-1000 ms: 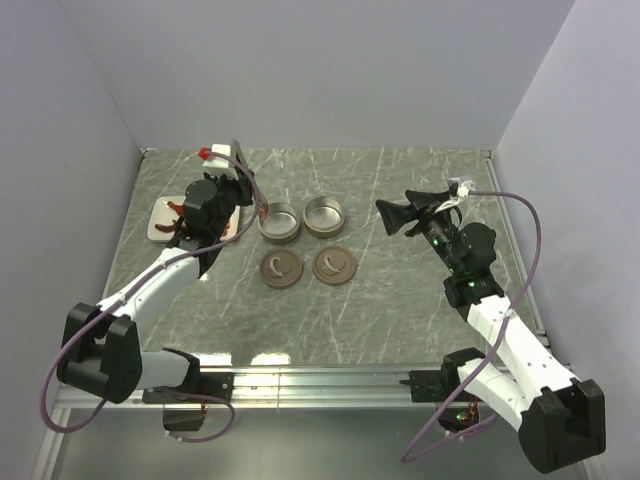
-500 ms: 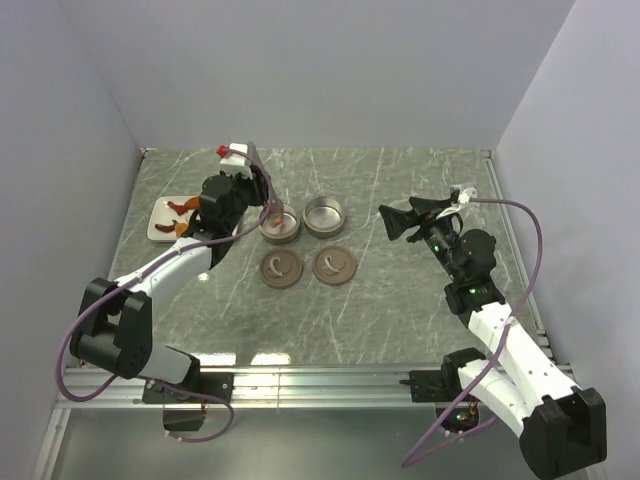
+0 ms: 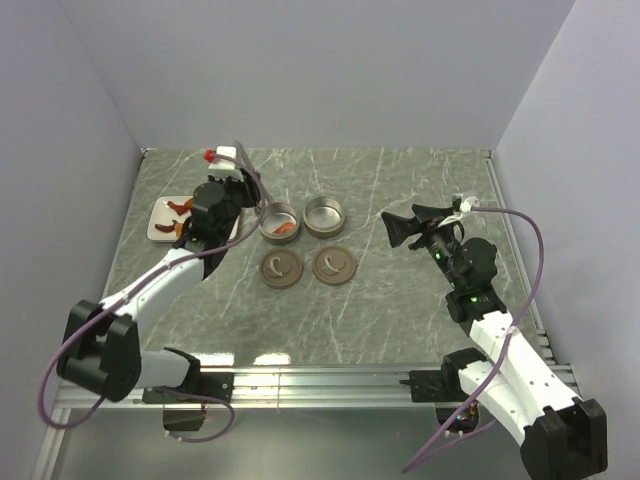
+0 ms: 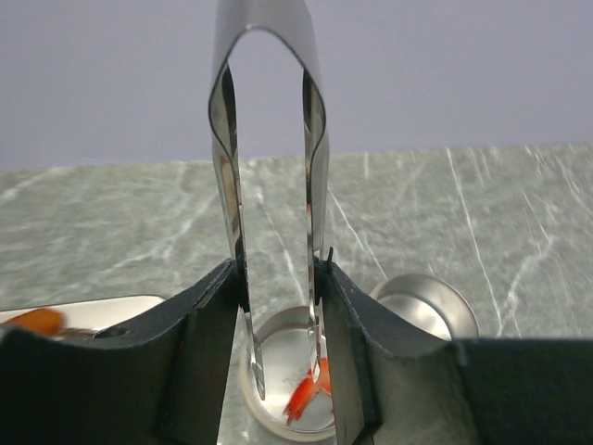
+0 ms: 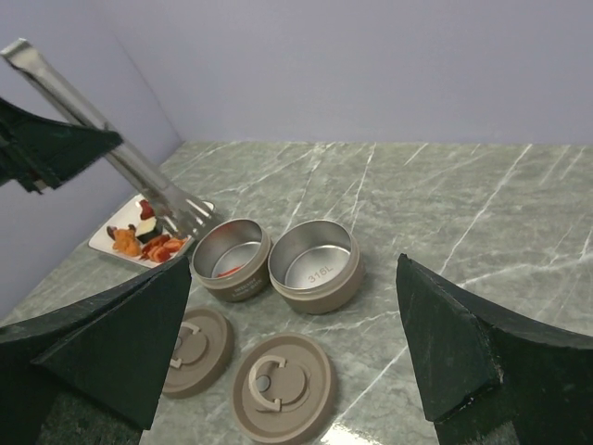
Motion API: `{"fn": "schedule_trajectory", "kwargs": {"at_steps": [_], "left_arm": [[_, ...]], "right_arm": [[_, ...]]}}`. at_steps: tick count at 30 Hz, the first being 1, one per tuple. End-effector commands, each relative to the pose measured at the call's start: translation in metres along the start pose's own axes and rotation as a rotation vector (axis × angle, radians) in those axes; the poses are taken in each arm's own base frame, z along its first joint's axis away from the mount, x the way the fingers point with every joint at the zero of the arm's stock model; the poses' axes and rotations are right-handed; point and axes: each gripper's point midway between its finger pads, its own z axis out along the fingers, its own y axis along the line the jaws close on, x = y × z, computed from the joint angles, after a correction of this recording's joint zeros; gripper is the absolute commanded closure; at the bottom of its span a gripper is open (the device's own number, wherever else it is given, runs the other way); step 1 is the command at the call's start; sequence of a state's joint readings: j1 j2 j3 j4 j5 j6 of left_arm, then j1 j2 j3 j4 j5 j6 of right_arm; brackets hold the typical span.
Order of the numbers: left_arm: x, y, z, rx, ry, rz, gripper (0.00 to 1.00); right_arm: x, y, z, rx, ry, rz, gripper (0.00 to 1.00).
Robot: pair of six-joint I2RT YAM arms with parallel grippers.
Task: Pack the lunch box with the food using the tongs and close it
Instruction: Place the food into the lunch box, then pick up the food using the clamp
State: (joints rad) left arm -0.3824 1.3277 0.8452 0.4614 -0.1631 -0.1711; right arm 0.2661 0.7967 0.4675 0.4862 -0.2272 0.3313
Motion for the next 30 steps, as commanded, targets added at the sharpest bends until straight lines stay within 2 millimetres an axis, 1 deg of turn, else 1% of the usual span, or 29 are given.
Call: {"fn": "schedule_trajectory", "kwargs": {"at_steps": [1, 2, 3, 4, 6, 7, 11, 16, 22, 25, 30], "left_arm": [[-0.041, 0.022, -0.023, -0.123, -0.122, -0.007, 0.55], [-0.041, 0.026, -0.027, -0.144, -0.122, -0.009, 0.55], [-0.046, 0.030, -0.034, -0.165, -0.136, -0.012, 0.55], [-0.038, 0.040, -0.038, -0.209, -0.120, -0.004, 0.54], [-0.039, 0.049, -0.046, -0.254, -0.124, 0.002, 0.54], [-0.032, 0.053, -0.049, -0.274, -0.111, 0.005, 0.54], [-0.020, 0.077, -0.057, -0.406, -0.096, 0.006, 0.53], [-0.003, 0.096, -0.058, -0.486, -0.071, -0.002, 0.50], [0.013, 0.126, -0.057, -0.565, -0.054, -0.046, 0.50], [0.015, 0.133, -0.056, -0.571, -0.058, -0.056, 0.49], [0.024, 0.137, -0.050, -0.568, -0.047, -0.052, 0.50]], "right_arm": [[-0.008, 0.004, -0.002, -0.014, -0.036, -0.012, 0.02], [-0.008, 0.005, -0.002, -0.016, -0.035, -0.010, 0.02], [-0.006, 0.004, -0.002, -0.016, -0.032, -0.008, 0.02], [-0.007, 0.006, -0.002, -0.022, -0.033, -0.007, 0.02], [-0.005, 0.006, -0.002, -0.025, -0.030, -0.006, 0.02], [-0.006, 0.006, -0.002, -0.027, -0.031, -0.004, 0.02], [-0.004, 0.008, -0.001, -0.038, -0.024, -0.002, 0.02], [-0.001, 0.008, 0.000, -0.044, -0.015, 0.000, 0.02], [0.000, 0.007, 0.001, -0.040, -0.012, 0.000, 0.02], [0.002, 0.006, 0.002, -0.037, -0.005, 0.002, 0.02], [0.003, 0.005, 0.003, -0.037, -0.001, 0.001, 0.02]]}}
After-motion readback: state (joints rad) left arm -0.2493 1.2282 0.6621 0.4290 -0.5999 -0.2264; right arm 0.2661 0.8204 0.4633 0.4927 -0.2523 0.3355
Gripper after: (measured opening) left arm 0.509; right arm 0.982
